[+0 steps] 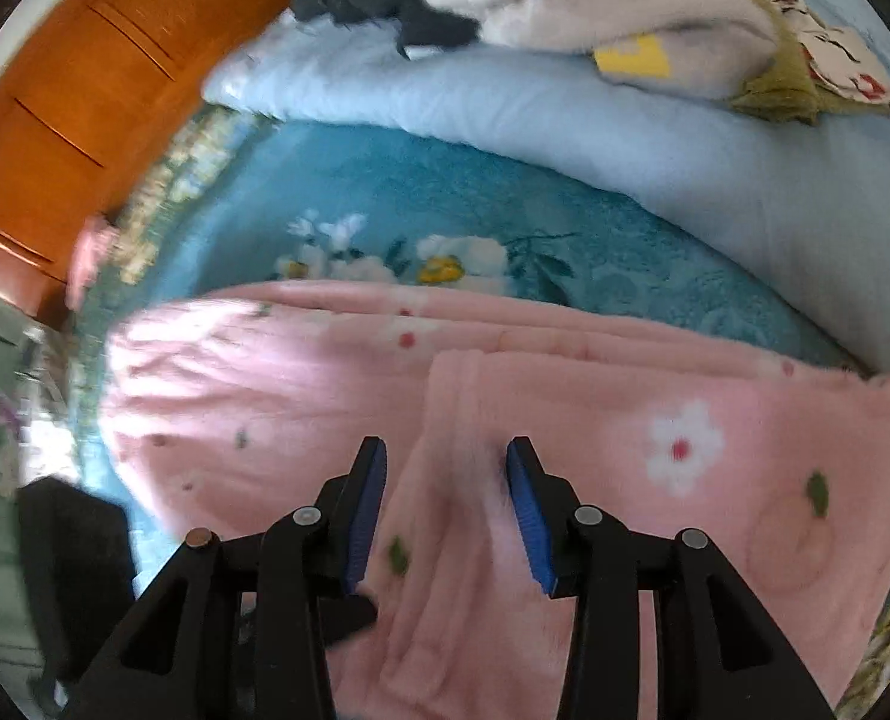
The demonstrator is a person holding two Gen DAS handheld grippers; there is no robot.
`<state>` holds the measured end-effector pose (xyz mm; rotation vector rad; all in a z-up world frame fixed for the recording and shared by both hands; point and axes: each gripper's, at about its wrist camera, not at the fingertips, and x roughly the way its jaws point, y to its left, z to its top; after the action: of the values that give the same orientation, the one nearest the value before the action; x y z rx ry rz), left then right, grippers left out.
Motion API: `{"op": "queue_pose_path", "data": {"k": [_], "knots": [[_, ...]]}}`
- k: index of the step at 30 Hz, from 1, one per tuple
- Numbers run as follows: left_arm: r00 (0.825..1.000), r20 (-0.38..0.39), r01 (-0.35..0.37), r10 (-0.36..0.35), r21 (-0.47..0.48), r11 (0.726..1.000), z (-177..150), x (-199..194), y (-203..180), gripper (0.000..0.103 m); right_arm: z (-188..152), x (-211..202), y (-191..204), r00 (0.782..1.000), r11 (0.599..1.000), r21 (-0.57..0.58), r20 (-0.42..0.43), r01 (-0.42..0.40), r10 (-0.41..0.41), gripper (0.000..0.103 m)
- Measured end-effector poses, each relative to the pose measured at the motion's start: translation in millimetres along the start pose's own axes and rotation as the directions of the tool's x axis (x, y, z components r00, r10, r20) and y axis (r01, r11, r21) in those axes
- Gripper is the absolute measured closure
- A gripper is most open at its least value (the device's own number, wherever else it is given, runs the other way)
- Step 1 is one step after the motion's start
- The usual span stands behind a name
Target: Fold clothes
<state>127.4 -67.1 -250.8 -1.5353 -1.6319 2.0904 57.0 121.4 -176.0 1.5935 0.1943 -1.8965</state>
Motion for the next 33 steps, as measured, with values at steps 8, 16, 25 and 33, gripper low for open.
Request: {"op": "queue_pose_path", "data": {"k": [8,16,25,33], "knots": [[0.999,-0.007,0.049,-0.050,-0.040,0.998,-4,7,7,0.044,8,-3,-25,0.996,0.995,0.084,-0.069,-0.047,0.053,0.094],[0.991,0.009,0.135,-0.135,-0.066,0.989,-7,1,6,0.043,16,-8,-2,0.977,0.982,0.081,-0.114,-0.172,0.181,0.094],[0.994,-0.014,0.107,-0.108,-0.071,0.992,-8,11,4,0.039,13,-14,-12,0.984,0.988,0.061,-0.102,-0.139,0.145,0.087],[0.995,0.012,0.098,-0.098,-0.125,0.987,-12,7,17,0.039,-49,-39,7,0.989,0.974,-0.200,-0.123,-0.103,0.079,0.071]]}}
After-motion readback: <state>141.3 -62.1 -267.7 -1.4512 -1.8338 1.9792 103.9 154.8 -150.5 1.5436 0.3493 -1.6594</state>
